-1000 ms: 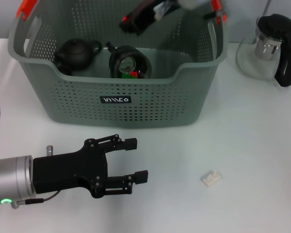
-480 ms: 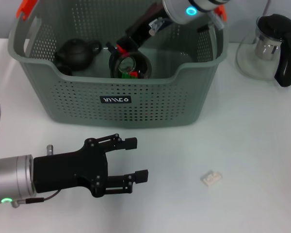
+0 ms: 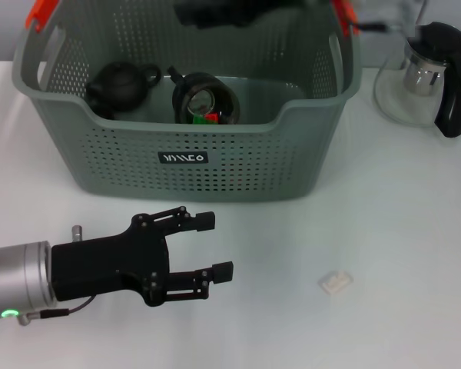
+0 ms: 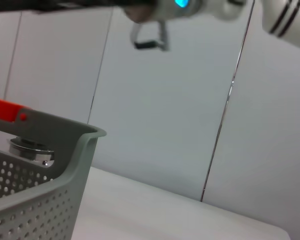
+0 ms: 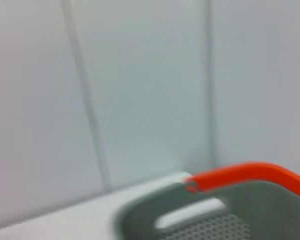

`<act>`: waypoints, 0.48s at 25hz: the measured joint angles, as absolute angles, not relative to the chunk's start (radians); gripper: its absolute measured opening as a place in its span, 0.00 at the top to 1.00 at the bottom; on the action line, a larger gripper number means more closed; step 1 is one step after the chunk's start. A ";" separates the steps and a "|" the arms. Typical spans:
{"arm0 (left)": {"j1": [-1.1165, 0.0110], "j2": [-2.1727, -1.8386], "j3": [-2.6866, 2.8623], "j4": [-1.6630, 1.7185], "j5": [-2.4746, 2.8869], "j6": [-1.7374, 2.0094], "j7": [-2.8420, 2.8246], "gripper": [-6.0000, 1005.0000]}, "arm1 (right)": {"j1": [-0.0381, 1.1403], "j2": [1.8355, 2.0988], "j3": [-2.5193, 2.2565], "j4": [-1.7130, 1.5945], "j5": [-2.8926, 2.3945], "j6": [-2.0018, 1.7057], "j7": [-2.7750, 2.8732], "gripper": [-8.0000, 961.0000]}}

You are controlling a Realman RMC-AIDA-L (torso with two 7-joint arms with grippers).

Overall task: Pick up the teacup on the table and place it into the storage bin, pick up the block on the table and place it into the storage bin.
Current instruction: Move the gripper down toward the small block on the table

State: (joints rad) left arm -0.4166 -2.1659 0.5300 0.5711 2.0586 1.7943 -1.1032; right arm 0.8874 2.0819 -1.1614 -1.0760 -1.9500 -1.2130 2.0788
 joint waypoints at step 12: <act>-0.419 -2.164 0.514 0.572 2.059 1.782 -1.099 0.20 | 0.551 2.024 -0.960 -1.133 -1.928 -1.814 1.717 0.30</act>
